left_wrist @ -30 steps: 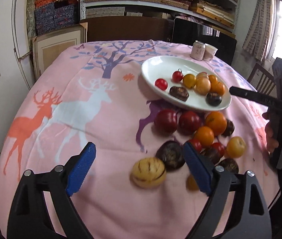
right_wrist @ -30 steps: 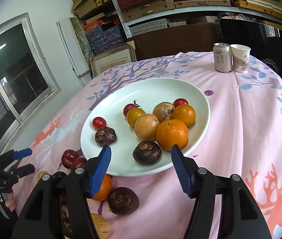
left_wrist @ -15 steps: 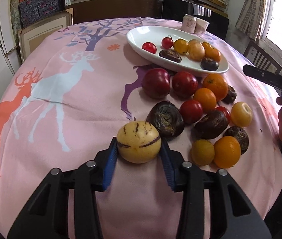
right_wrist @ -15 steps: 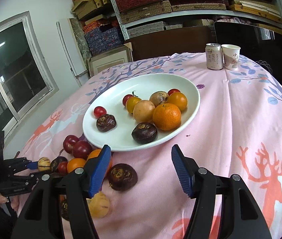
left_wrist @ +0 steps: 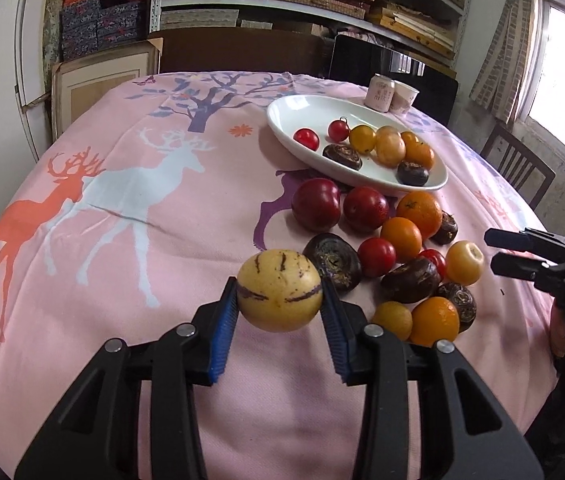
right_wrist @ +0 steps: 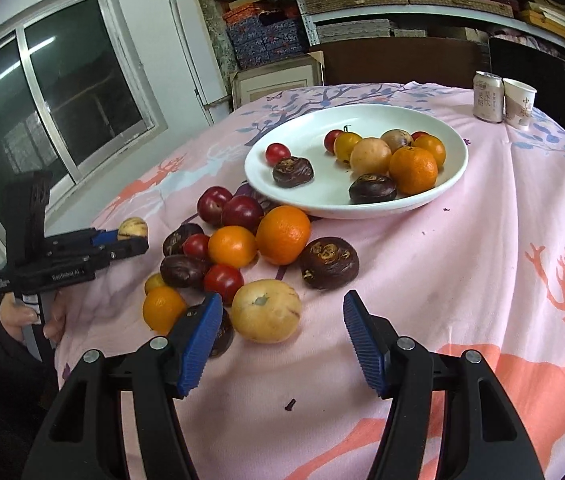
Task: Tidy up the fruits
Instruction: 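Carry the melon onto the plate with the left tool while the right tool carries a pale yellow fruit there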
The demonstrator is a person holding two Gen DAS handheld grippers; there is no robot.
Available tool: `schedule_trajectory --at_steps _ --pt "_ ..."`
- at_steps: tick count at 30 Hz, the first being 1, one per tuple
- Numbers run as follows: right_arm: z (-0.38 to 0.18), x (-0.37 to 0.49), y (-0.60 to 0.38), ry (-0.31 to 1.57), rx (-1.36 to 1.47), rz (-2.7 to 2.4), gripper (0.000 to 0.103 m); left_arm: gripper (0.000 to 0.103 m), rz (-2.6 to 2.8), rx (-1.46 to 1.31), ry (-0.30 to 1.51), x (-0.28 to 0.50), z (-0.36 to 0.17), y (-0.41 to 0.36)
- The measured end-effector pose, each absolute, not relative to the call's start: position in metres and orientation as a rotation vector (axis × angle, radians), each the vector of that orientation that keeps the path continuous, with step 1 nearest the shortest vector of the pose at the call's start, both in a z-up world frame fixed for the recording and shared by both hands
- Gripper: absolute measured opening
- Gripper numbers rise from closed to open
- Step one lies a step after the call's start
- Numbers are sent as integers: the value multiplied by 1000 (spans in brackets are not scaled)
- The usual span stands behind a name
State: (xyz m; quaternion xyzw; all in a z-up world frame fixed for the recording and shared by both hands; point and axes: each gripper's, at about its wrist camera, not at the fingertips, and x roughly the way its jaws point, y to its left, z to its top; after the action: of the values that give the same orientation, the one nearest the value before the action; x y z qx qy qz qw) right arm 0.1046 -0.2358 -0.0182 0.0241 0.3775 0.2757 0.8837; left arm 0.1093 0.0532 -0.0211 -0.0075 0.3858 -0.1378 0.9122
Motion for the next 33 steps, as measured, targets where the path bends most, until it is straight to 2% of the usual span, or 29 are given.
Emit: schedule_trajectory --at_steps 9,11,14,33 --pt "-27 103 -208 855 -55 511 63 39 -289 -7 802 110 -22 51" --pt "-28 105 -206 859 -38 510 52 39 -289 -7 802 109 -22 51" --pt "-29 108 -207 870 -16 513 43 39 -289 -7 804 109 -22 51" --pt "-4 105 -239 758 102 475 43 40 -336 -28 733 112 0 43"
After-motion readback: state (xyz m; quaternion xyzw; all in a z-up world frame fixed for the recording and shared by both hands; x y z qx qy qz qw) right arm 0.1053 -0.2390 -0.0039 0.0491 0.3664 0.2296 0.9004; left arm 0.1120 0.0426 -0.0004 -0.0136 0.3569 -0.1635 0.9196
